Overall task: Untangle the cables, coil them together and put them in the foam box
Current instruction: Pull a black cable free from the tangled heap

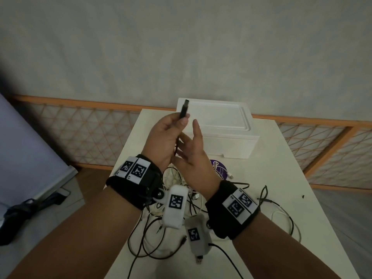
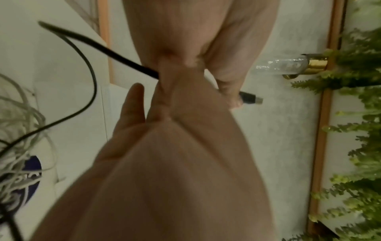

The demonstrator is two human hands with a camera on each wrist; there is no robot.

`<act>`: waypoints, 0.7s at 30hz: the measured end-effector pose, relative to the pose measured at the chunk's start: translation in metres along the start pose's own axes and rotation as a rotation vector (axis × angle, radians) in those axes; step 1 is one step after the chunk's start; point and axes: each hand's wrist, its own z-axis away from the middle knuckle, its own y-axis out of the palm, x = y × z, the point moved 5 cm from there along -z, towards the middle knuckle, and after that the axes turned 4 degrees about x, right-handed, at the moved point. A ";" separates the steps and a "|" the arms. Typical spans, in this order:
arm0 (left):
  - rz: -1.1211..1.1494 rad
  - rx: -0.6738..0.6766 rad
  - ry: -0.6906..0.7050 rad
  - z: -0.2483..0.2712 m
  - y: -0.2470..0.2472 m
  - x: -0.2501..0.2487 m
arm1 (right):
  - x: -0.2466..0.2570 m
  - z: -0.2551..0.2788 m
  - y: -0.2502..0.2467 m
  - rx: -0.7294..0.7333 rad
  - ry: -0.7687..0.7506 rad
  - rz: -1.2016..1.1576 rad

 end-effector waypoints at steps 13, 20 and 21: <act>0.386 -0.129 0.075 0.013 -0.032 0.010 | -0.010 0.001 -0.028 0.074 0.203 0.210; 0.496 -0.472 0.077 -0.002 -0.102 0.017 | -0.024 0.023 -0.066 0.204 0.307 0.560; 0.489 -0.527 0.045 -0.005 -0.118 0.022 | -0.025 0.026 -0.072 0.219 0.314 0.657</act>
